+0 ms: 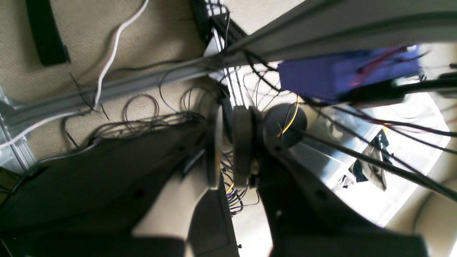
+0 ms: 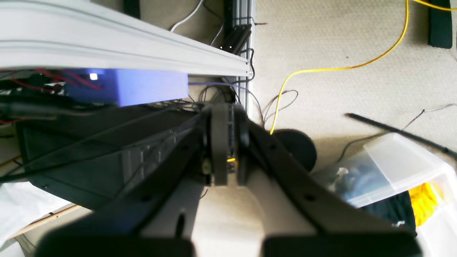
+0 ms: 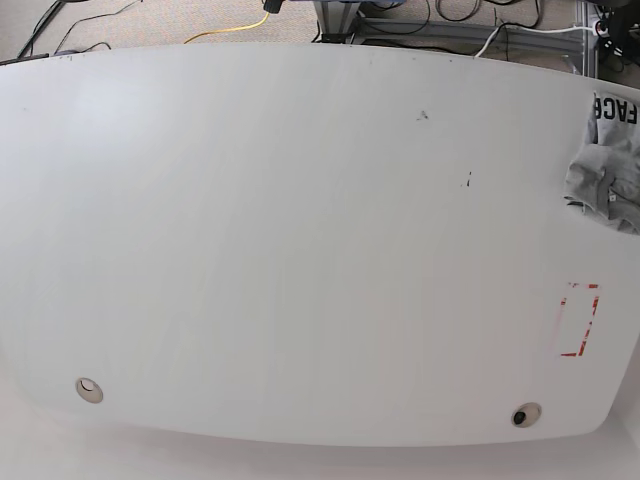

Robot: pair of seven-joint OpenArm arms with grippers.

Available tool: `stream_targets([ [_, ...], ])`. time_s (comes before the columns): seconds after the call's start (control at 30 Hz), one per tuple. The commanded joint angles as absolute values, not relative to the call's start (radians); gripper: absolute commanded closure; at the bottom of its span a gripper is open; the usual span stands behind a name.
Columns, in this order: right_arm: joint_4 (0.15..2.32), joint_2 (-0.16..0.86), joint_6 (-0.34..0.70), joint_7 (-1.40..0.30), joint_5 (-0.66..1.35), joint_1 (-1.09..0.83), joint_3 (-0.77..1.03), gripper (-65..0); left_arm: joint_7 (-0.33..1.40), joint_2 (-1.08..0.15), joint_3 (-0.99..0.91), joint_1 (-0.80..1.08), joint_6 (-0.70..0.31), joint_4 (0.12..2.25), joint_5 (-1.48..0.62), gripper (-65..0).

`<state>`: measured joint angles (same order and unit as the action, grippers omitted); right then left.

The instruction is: Layout the t-shirt on the table in an organized manner, then fold the t-shirt properly

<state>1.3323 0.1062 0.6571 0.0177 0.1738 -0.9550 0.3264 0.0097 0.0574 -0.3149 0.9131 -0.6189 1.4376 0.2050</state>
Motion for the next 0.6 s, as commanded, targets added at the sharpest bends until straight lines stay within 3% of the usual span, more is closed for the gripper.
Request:
stream_targets([
  [0.0,1.270,0.116,0.668,0.024,0.171,-0.940,0.320,-2.9,0.004,0.058,-0.314,0.888,-0.598,1.371,0.219,-4.3],
  [0.57,0.851,0.128,0.661,0.025,0.021,-0.618,0.272,-2.9,0.005,0.010,-0.314,0.578,-0.446,0.900,0.240,-4.4],
])
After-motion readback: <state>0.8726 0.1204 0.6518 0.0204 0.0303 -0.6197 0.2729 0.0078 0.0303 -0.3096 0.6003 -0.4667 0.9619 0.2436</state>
